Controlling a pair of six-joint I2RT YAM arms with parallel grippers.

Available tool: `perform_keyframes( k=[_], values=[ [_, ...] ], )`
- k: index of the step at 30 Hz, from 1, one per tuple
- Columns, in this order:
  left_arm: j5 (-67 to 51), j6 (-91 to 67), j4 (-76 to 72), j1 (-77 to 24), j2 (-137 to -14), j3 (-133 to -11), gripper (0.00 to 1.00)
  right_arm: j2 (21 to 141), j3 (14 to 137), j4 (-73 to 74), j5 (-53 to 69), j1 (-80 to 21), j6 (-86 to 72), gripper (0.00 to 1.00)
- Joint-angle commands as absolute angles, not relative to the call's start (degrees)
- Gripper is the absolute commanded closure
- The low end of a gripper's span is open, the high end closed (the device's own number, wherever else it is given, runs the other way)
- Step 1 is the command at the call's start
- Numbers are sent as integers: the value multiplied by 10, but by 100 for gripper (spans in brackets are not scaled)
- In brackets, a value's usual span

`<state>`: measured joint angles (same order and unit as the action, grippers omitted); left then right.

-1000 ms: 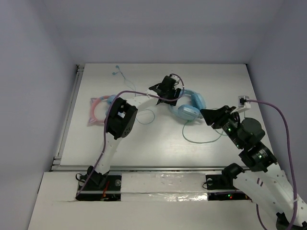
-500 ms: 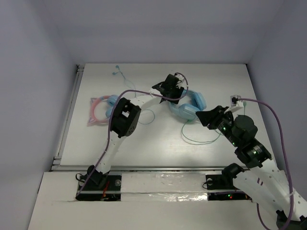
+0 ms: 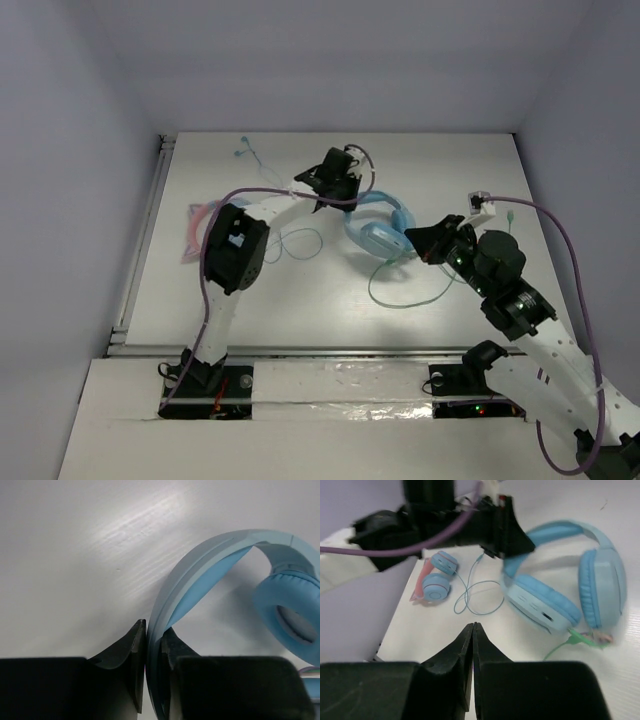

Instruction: Wrap the headphones

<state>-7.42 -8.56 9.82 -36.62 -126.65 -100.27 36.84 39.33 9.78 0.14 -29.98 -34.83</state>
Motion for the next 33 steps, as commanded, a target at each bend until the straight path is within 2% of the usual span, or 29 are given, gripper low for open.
perform_keyframes(
  k=[1,2,4,5,8,9,13,15,21,26,33],
  values=[
    [-136,-164,43,-312,-1097,-999,100,382,439,39,30,-298,-332,93],
    [-145,-179,46,-303,-1085,-998,100,384,445,35,28,-298,-331,92],
    [-156,-185,62,-282,-1058,-1012,100,387,455,18,26,-298,-326,76],
    [-153,-182,83,-282,-1054,-1020,100,390,455,11,31,-298,-323,54],
    [-158,-182,112,-259,-1044,-1056,100,413,461,-2,46,-298,-301,35],
    [-174,-193,120,-254,-1042,-1066,100,417,459,-20,32,-298,-291,23],
    [-212,-221,138,-234,-1032,-1084,100,443,442,-59,53,-298,-256,13],
    [-222,-222,171,-221,-1034,-1113,100,458,426,-100,107,-298,-238,9],
    [-271,-233,222,-189,-1027,-1165,100,568,382,-207,176,-287,-216,8],
    [-303,-248,232,-165,-1005,-1172,100,639,355,-281,172,-287,-216,9],
    [-338,-272,241,-100,-992,-1228,100,668,323,-345,166,-269,-228,25]
  ],
)
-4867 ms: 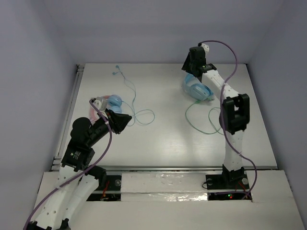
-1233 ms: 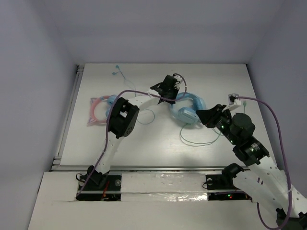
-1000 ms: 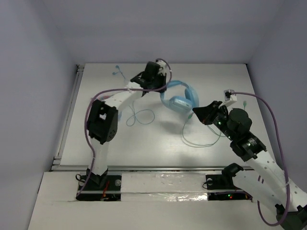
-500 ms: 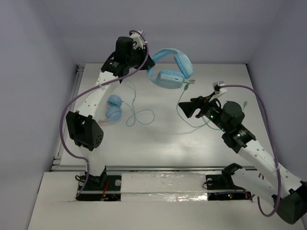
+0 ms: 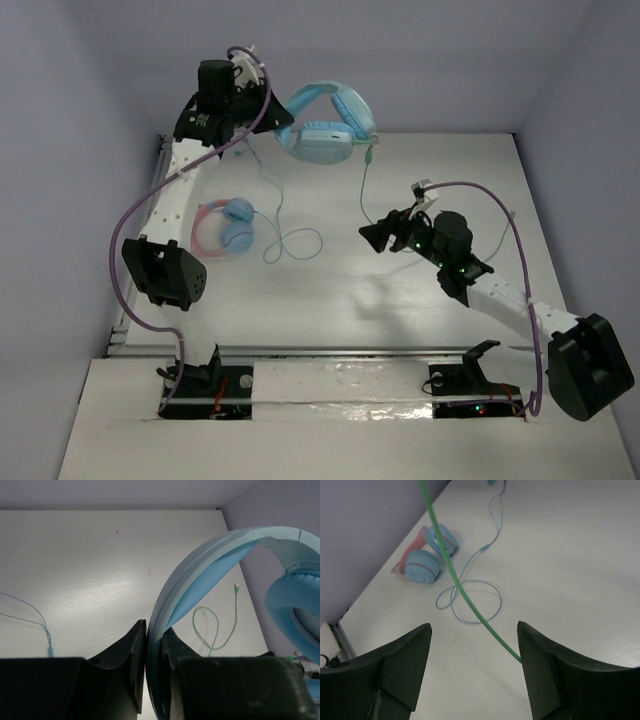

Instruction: Wrap the headphones

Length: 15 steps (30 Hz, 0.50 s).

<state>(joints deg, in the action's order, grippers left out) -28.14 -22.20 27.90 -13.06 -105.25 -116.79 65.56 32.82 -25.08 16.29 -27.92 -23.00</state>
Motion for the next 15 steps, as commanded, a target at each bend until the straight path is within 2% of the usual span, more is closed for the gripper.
perform_keyframes(
  k=[1,7,15],
  values=[
    [-347,-282,241,-94,-993,-1235,100,680,323,-350,166,-264,-229,25],
    [-366,-271,269,-65,-983,-1258,100,753,339,-378,200,-233,-242,27],
    [-412,-301,238,-35,-970,-1243,100,767,344,-365,195,-228,-243,32]
  ],
)
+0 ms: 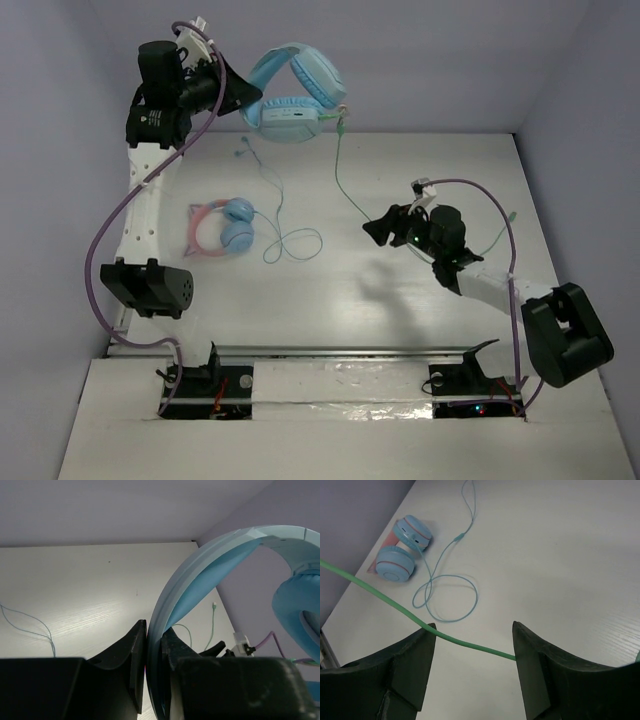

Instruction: Wrap the headphones

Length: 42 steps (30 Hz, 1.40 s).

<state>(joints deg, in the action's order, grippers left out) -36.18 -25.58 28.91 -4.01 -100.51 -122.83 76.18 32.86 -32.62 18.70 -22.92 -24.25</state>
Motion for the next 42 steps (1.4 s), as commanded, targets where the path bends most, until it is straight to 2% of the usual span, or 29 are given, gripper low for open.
perform_keyframes(
  k=[1,5,9,12,15,18,20,23,28,33,42],
  values=[
    [-416,-305,235,-35,-969,-1242,100,776,354,-364,195,-228,-244,32],
    [-420,-309,224,-35,-962,-1230,100,823,377,-371,220,-228,-246,30],
    [-407,-310,221,-35,-953,-1221,100,830,377,-382,223,-228,-259,77],
    [-389,-348,155,-35,-926,-1151,100,840,373,-400,254,-228,-286,89],
    [-361,-422,45,-35,-890,-1028,100,847,374,-396,244,-252,-326,100],
    [-315,-528,-92,-49,-854,-848,100,846,386,-333,159,-295,-339,100],
    [-288,-572,-145,-59,-834,-791,100,846,394,-289,121,-317,-348,100],
    [-180,-651,-250,-89,-804,-675,100,836,390,-245,64,-372,-369,100],
    [-13,-657,-279,-156,-777,-615,100,821,404,-165,-14,-450,-375,100],
    [129,-594,-267,-228,-787,-609,100,792,439,-88,-14,-515,-365,100],
    [235,-440,-201,-302,-821,-588,100,649,551,184,-57,-555,-288,100]
  ],
)
